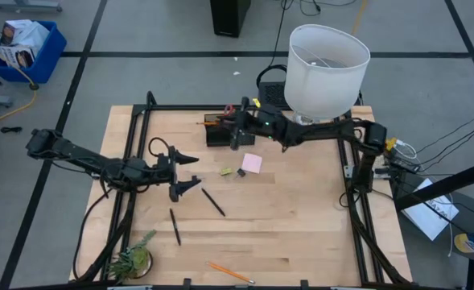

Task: Pick and place office supplies into organizer
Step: Put the black pen into the black desk organizer

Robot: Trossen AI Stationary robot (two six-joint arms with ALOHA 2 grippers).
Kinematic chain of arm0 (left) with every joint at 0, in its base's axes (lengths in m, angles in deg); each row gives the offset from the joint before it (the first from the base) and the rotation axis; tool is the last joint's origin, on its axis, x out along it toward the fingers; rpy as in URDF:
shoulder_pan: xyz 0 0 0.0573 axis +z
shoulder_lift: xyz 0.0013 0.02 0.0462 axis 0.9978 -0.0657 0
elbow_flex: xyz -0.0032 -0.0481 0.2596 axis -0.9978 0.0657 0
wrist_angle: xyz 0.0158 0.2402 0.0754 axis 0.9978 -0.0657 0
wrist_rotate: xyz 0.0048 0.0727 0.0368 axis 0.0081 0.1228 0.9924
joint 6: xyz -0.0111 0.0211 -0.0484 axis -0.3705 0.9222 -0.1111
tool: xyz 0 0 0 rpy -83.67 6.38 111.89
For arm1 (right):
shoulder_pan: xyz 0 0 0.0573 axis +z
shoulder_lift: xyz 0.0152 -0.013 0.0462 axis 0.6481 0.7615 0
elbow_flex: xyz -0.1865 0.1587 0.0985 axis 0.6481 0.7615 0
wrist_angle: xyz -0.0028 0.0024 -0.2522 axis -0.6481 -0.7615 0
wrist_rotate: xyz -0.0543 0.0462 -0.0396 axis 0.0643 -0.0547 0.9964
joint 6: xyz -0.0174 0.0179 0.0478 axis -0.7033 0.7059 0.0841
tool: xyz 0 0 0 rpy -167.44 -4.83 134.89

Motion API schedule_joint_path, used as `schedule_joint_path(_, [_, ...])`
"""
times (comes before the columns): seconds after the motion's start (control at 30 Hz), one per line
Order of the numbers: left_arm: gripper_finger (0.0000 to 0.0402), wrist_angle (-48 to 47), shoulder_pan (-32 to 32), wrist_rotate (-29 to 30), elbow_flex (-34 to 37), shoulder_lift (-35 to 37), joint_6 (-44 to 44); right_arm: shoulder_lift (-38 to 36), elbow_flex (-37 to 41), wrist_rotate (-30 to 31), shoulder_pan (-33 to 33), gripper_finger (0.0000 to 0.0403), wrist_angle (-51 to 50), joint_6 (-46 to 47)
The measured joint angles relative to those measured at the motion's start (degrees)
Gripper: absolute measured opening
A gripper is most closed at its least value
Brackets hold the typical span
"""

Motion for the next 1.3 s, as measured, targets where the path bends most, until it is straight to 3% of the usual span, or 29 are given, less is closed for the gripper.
schedule_joint_path(0.23, [0.0379, -0.2, 0.1, 0.6, 0.0, 0.0, -0.7, 6.0, -4.8, 4.1, -1.6, 0.0037, -0.7, -3.1])
schedule_joint_path(0.5, [0.0379, -0.8, 0.1, 0.5, 0.0, 0.0, -1.7, 6.3, -4.9, 4.3, -3.8, 0.0045, -3.4, -2.2])
schedule_joint_path(0.8, [0.0379, -0.7, 0.1, 1.3, 0.0, 0.0, -0.9, 6.2, -4.9, -1.5, -6.2, 0.0052, -4.5, 0.1])
schedule_joint_path(1.1, [0.0379, -0.7, 0.1, 1.0, 0.0, 0.0, -2.0, 6.2, -4.9, -1.6, -6.2, 0.0112, -5.6, 1.3])
schedule_joint_path(1.3, [0.0379, -0.9, 0.1, 0.9, 0.0, 0.0, -2.0, 7.9, -4.9, -1.4, -6.2, 0.0131, -4.6, 1.4])
